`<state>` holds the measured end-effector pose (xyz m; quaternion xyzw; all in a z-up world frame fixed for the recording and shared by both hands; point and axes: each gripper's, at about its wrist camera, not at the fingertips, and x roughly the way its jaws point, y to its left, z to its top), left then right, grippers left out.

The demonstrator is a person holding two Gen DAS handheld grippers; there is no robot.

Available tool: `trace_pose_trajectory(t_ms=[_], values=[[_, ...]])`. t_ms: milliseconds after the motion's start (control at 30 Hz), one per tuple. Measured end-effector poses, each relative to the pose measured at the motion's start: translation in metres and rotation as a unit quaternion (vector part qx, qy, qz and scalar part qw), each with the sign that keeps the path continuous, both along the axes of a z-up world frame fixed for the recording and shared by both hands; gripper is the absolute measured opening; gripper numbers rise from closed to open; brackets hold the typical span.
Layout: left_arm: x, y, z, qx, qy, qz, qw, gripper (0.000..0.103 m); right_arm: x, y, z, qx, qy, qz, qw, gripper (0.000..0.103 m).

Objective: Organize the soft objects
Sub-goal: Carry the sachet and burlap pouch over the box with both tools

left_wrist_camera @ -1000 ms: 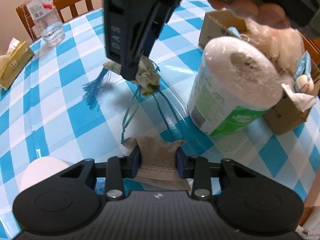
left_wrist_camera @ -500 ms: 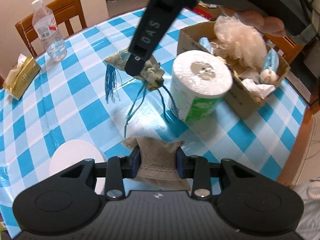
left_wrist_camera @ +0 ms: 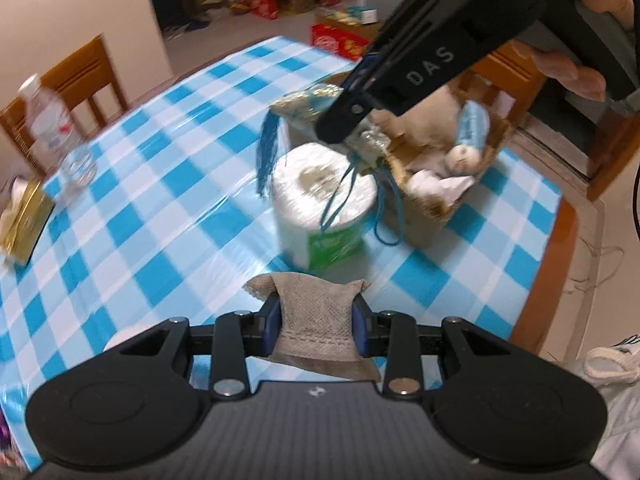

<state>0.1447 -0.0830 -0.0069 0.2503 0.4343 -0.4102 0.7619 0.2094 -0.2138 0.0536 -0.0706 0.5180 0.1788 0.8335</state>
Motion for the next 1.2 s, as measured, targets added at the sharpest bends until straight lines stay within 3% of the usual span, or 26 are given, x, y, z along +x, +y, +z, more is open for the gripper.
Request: trace_pose_trajectory(t_ms=[400, 633, 700, 767, 833, 1033, 1200], values=[[-0.005, -0.075, 0.023, -0.048, -0.029, -0.085, 0.9948, 0.034, -0.052, -0.102, 0.010, -0.020, -0.010, -0.138, 0.990, 0.026], [0.000, -0.137, 0.016, -0.089, -0.024, -0.102, 0.9906, 0.035, -0.068, -0.140, 0.003, -0.025, -0.008, -0.185, 0.982, 0.026], [0.002, -0.151, 0.008, -0.097, -0.018, -0.095, 0.9906, 0.040, -0.071, -0.149, 0.000, -0.031, -0.008, -0.195, 0.980, 0.026], [0.006, -0.160, -0.004, -0.099, -0.011, -0.080, 0.9919, 0.054, -0.071, -0.158, -0.003, -0.037, -0.008, -0.204, 0.978, 0.026], [0.007, -0.162, -0.014, -0.108, -0.020, -0.063, 0.9920, 0.083, -0.071, -0.167, -0.006, -0.040, -0.005, -0.213, 0.976, 0.026], [-0.015, -0.148, -0.023, -0.096, -0.127, -0.016, 0.9871, 0.100, -0.069, -0.181, -0.016, -0.028, -0.002, -0.219, 0.975, 0.026], [-0.025, -0.128, -0.019, -0.103, -0.134, 0.023, 0.9852, 0.101, -0.059, -0.177, -0.019, -0.012, -0.008, -0.203, 0.979, 0.026]])
